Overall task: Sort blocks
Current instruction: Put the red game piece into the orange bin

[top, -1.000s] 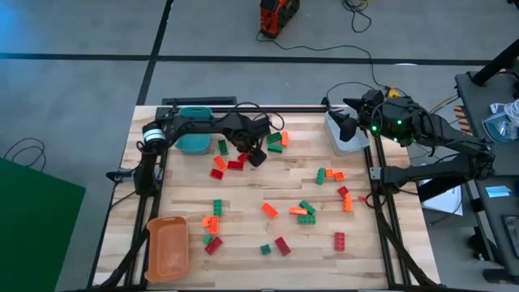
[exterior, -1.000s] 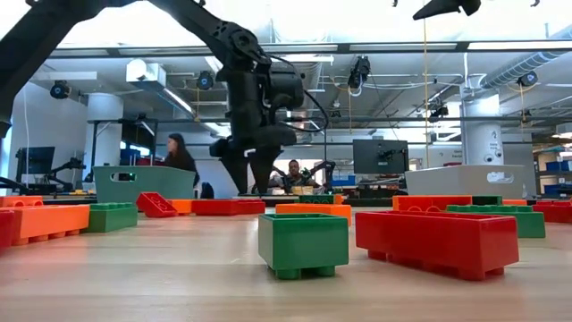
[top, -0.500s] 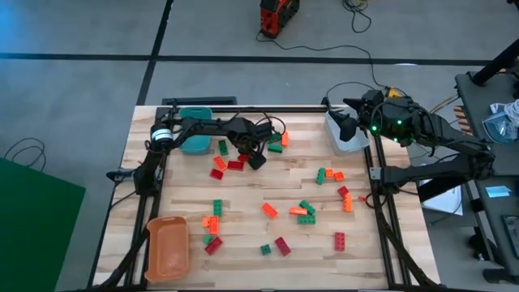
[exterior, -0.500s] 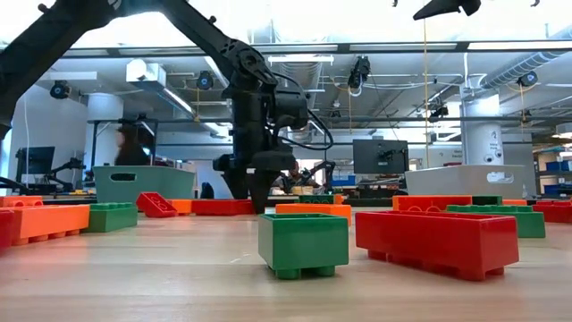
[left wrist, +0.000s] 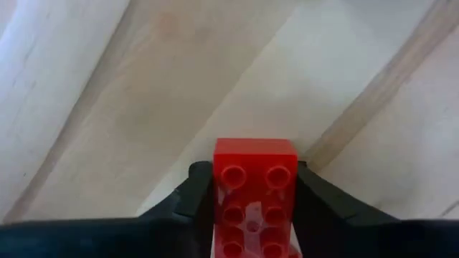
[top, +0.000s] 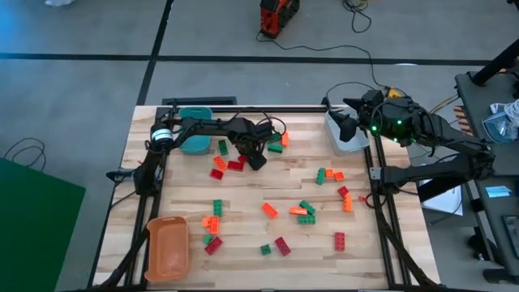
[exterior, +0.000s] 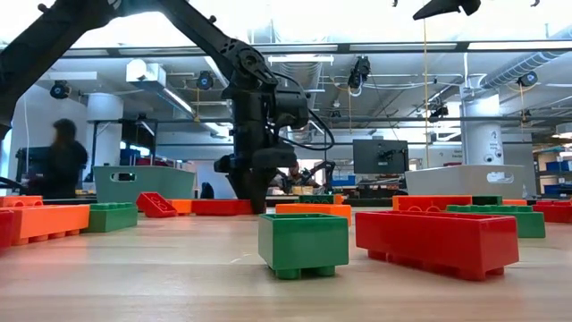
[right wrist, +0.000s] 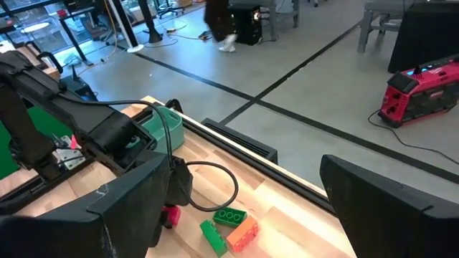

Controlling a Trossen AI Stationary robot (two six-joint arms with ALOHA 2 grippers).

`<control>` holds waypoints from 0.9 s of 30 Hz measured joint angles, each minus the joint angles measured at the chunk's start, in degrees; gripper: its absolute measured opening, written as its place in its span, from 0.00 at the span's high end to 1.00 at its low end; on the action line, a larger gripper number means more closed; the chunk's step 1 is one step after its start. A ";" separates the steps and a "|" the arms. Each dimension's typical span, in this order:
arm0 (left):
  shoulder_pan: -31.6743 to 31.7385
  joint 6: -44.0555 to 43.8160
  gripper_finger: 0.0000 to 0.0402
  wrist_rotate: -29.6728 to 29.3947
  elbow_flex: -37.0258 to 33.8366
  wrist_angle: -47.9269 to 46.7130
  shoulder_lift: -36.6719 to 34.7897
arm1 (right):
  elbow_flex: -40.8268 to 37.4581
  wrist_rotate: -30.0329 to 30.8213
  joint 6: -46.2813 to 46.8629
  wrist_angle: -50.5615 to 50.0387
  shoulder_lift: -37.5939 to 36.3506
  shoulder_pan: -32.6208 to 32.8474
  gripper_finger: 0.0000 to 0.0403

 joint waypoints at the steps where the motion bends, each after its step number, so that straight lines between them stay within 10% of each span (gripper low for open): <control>1: 0.00 0.04 0.72 0.08 0.00 -0.04 -0.04 | 0.00 0.00 -0.15 0.00 0.00 0.00 0.12; 27: 6.64 2.68 0.72 3.06 24.68 -24.49 -6.78 | -0.02 0.10 -0.49 0.02 0.11 -0.02 0.12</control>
